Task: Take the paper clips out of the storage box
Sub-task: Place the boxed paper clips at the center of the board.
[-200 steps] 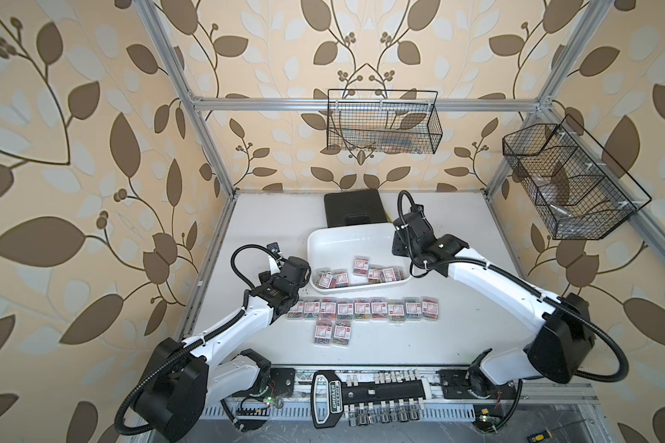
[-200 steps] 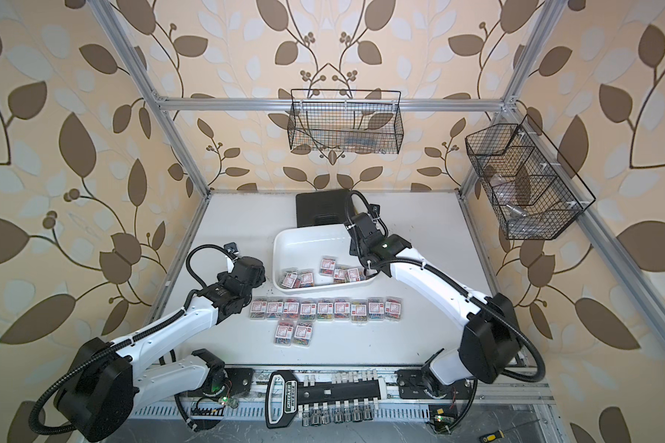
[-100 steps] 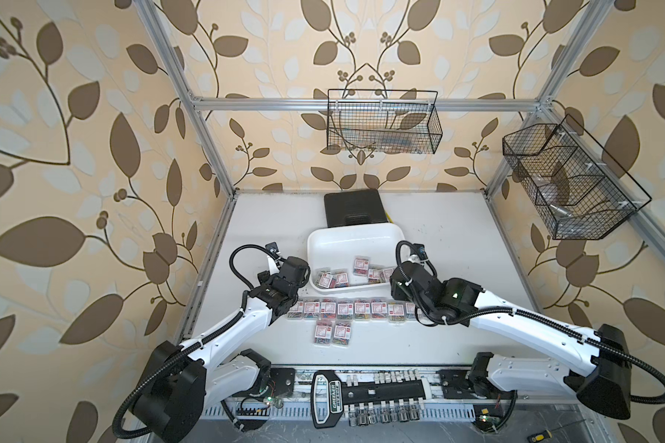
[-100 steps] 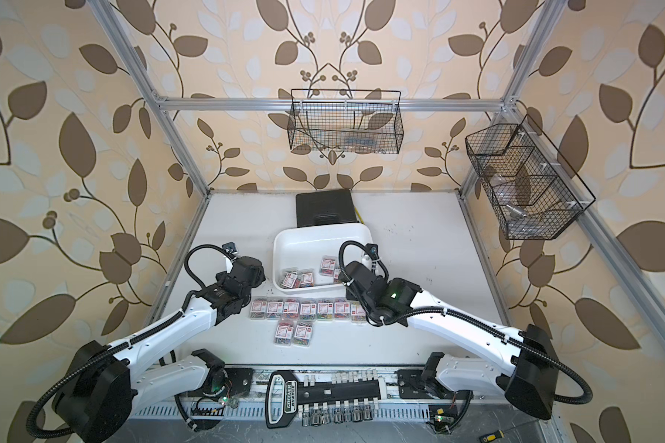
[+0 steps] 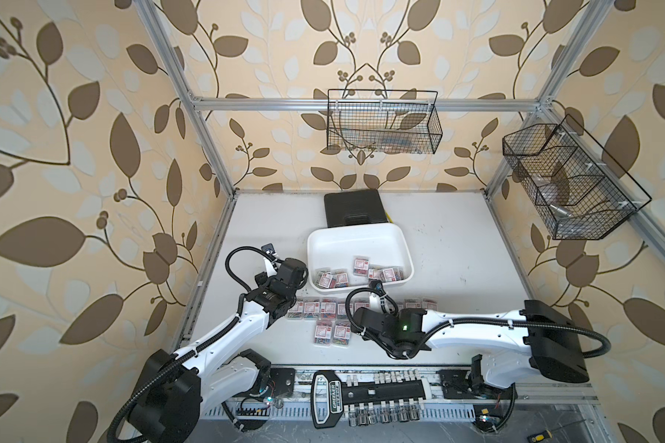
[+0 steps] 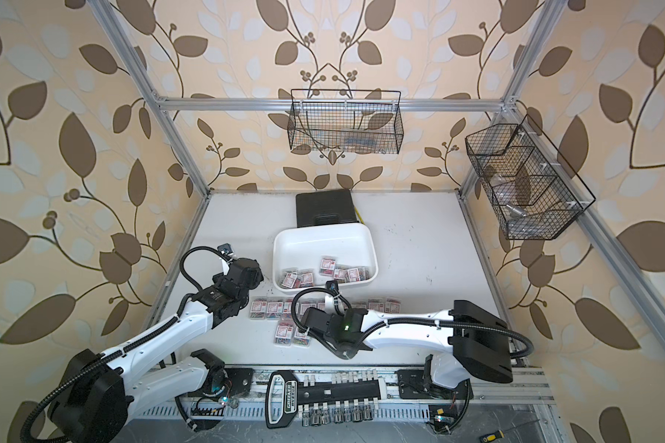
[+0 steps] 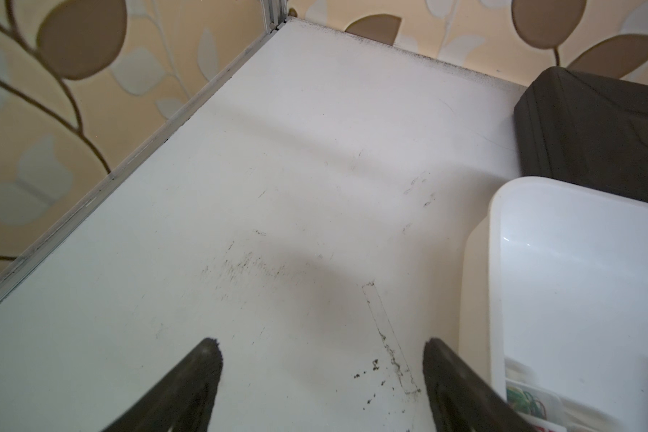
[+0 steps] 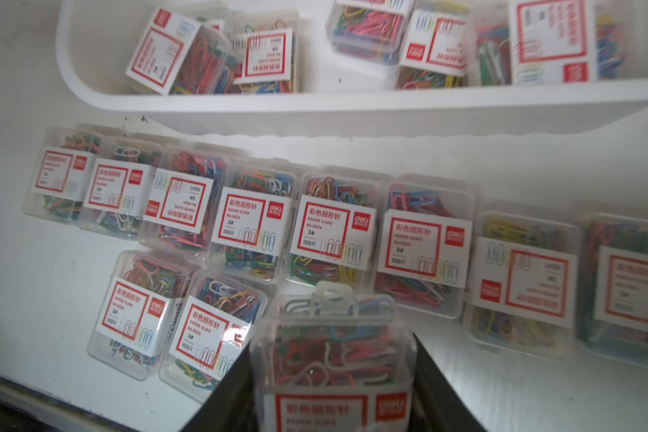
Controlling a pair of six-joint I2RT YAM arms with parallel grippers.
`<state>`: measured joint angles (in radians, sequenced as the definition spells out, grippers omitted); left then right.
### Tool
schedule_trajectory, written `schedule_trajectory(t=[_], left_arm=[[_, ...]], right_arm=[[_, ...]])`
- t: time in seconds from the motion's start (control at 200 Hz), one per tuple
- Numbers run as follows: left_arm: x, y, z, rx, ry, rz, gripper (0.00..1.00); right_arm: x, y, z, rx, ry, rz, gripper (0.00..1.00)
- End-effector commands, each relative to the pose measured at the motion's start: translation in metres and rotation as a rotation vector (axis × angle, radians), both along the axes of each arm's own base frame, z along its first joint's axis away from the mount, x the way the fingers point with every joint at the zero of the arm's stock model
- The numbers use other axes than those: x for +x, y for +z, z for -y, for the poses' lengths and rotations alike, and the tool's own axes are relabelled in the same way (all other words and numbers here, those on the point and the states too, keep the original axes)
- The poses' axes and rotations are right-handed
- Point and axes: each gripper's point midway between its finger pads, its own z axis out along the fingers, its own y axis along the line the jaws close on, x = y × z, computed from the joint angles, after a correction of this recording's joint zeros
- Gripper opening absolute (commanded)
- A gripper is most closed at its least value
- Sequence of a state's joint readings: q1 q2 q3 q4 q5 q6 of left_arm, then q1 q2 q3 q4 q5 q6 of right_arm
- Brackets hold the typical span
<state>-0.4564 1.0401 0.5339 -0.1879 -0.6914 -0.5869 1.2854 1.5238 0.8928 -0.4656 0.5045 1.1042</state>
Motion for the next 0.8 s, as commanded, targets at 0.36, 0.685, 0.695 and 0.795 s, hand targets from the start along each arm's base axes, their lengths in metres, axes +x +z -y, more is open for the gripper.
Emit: schedule_trajectory(t=[0.36, 0.685, 0.695, 0.795], left_arm=[[-0.007, 0.006, -0.013, 0.0, 0.062, 0.04, 0.87], [-0.007, 0.006, -0.014, 0.001, 0.066, 0.039, 0.87], [-0.007, 0.006, -0.014, 0.002, 0.066, 0.039, 0.87], [-0.007, 0.006, -0.014, 0.002, 0.067, 0.038, 0.87]], right_arm=[[-0.026, -0.048, -0.019, 0.028, 0.011, -0.099, 0.54], [-0.018, -0.032, -0.012, 0.072, 0.003, -0.063, 0.74], [-0.018, -0.032, -0.012, 0.076, 0.002, -0.061, 0.74], [-0.022, -0.027, -0.008, 0.12, 0.016, -0.046, 0.75]])
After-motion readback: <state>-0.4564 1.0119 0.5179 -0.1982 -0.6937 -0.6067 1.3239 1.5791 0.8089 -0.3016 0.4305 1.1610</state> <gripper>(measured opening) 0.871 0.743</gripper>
